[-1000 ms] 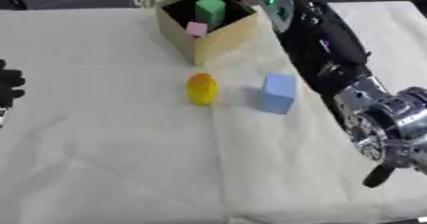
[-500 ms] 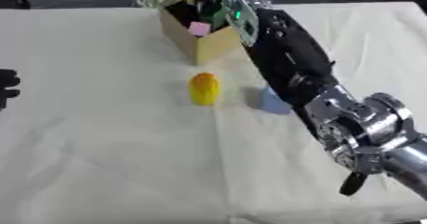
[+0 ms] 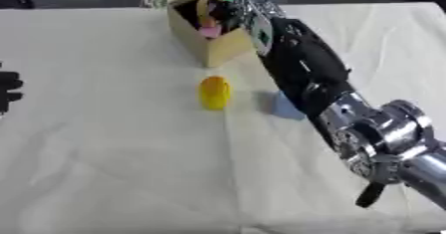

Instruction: Pick up objects on the table and place them in the box.

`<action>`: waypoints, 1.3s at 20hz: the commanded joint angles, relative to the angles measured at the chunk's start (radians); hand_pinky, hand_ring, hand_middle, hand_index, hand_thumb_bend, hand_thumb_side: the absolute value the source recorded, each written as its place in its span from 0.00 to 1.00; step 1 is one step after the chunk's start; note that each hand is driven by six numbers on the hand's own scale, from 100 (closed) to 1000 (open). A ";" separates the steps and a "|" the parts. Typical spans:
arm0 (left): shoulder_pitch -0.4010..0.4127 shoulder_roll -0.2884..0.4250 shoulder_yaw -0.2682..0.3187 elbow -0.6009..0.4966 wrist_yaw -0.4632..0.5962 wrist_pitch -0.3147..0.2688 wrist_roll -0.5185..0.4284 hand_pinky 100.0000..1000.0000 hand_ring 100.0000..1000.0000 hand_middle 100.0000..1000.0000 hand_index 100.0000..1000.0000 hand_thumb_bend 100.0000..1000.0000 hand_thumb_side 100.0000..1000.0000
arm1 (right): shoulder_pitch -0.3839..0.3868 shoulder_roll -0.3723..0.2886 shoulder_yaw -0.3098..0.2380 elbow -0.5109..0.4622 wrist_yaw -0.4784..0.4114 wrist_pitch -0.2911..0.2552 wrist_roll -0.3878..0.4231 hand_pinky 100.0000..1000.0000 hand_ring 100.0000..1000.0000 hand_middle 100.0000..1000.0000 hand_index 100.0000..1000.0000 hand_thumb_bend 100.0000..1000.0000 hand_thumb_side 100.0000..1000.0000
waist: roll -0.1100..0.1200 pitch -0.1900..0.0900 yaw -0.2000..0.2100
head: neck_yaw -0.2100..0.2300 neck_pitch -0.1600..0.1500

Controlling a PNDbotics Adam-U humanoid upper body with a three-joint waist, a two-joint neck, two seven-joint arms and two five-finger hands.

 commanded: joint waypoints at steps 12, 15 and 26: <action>0.014 0.011 0.015 -0.013 -0.006 0.002 0.007 0.75 0.76 0.69 0.88 0.18 0.62 | -0.018 -0.138 0.047 -0.128 0.021 -0.180 0.272 0.80 0.88 0.98 1.00 0.22 0.46 | 0.005 -0.034 -0.047 | 0.030 0.005; 0.025 0.016 0.022 -0.012 -0.010 0.004 0.013 0.75 0.76 0.69 0.88 0.18 0.62 | 0.015 -0.203 0.084 -0.229 -0.049 -0.261 0.358 0.79 0.87 0.96 1.00 0.19 0.42 | 0.002 -0.038 -0.073 | 0.045 0.005; 0.038 0.027 0.035 -0.010 -0.021 0.006 0.027 0.75 0.76 0.69 0.88 0.18 0.62 | 0.292 -0.486 0.252 -0.738 -0.503 -0.382 0.627 0.80 0.88 0.94 1.00 0.16 0.46 | -0.013 -0.041 -0.144 | 0.087 0.005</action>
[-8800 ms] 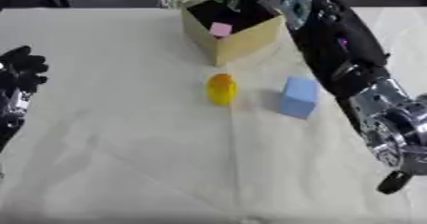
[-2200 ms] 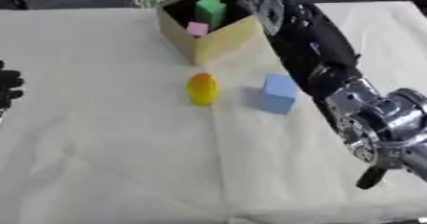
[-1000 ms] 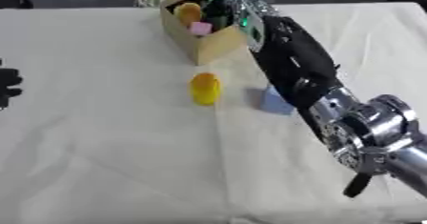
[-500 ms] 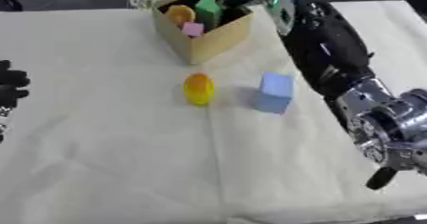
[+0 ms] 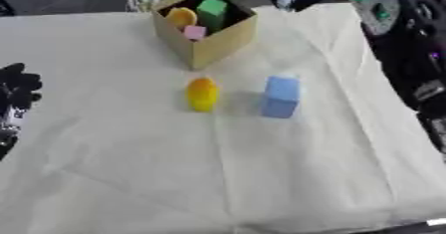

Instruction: Pick up objects on the table and place them in the box.

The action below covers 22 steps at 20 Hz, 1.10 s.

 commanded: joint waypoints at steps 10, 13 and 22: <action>-0.001 0.029 0.010 -0.009 -0.009 0.002 0.004 0.75 0.76 0.69 0.89 0.18 0.63 | 0.184 -0.109 0.095 -0.196 -0.227 0.016 0.125 0.78 0.87 0.92 1.00 0.09 0.57 | -0.015 -0.033 -0.009 | 0.011 0.005; -0.002 0.028 0.009 -0.009 -0.010 0.002 0.002 0.75 0.76 0.69 0.89 0.17 0.63 | 0.204 -0.103 0.109 -0.208 -0.257 0.017 0.136 0.78 0.86 0.92 1.00 0.08 0.59 | -0.016 -0.033 -0.011 | 0.011 0.005; 0.000 0.027 0.009 -0.008 -0.010 0.002 0.001 0.75 0.76 0.69 0.89 0.17 0.63 | 0.220 -0.073 0.145 -0.173 -0.258 0.008 0.153 0.78 0.86 0.91 1.00 0.08 0.62 | -0.011 -0.035 -0.010 | 0.008 0.005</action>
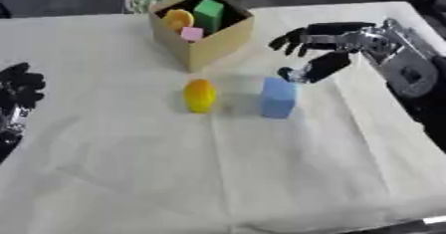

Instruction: Pick up objects on the table and place them in the box.

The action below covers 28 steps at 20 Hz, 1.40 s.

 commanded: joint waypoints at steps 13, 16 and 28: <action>-0.008 0.019 0.008 -0.009 -0.003 0.001 -0.001 0.75 0.76 0.69 0.89 0.17 0.63 | -0.012 -0.003 0.033 0.017 0.077 -0.069 0.101 0.83 0.91 0.97 1.00 0.26 0.42 | -0.007 -0.030 0.001 | -0.001 0.005; -0.007 0.018 0.008 -0.009 -0.003 0.001 -0.001 0.75 0.77 0.69 0.89 0.17 0.63 | -0.018 0.006 0.033 0.034 0.119 -0.085 0.111 0.83 0.91 0.97 1.00 0.26 0.43 | -0.007 -0.030 0.001 | -0.001 0.005; -0.008 0.016 0.009 -0.009 -0.001 0.002 0.000 0.75 0.77 0.69 0.89 0.16 0.63 | -0.035 0.050 0.008 0.151 0.224 -0.092 0.032 0.82 0.90 0.96 1.00 0.27 0.46 | -0.003 -0.029 0.002 | 0.001 0.005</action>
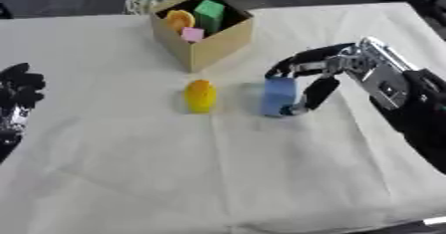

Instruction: Pick up objects on the table and place them in the box.

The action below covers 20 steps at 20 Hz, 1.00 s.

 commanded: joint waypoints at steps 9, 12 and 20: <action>-0.009 0.015 0.010 -0.009 0.000 0.002 0.003 0.75 0.77 0.69 0.89 0.16 0.64 | -0.022 0.021 -0.026 0.079 0.077 0.000 -0.198 0.70 0.67 0.46 0.88 0.18 0.34 | 0.001 -0.026 0.000 | 0.002 0.005; -0.009 0.015 0.009 -0.009 0.001 0.002 0.004 0.75 0.77 0.69 0.89 0.16 0.64 | -0.027 0.019 -0.036 0.061 0.075 0.002 -0.290 0.64 0.58 0.31 0.79 0.16 0.23 | 0.001 -0.027 -0.001 | 0.003 0.005; -0.009 0.015 0.010 -0.009 0.002 0.002 0.005 0.75 0.77 0.69 0.89 0.16 0.63 | -0.104 0.027 -0.064 0.021 0.032 0.033 -0.402 0.60 0.53 0.25 0.76 0.11 0.12 | 0.004 -0.031 0.001 | 0.004 0.005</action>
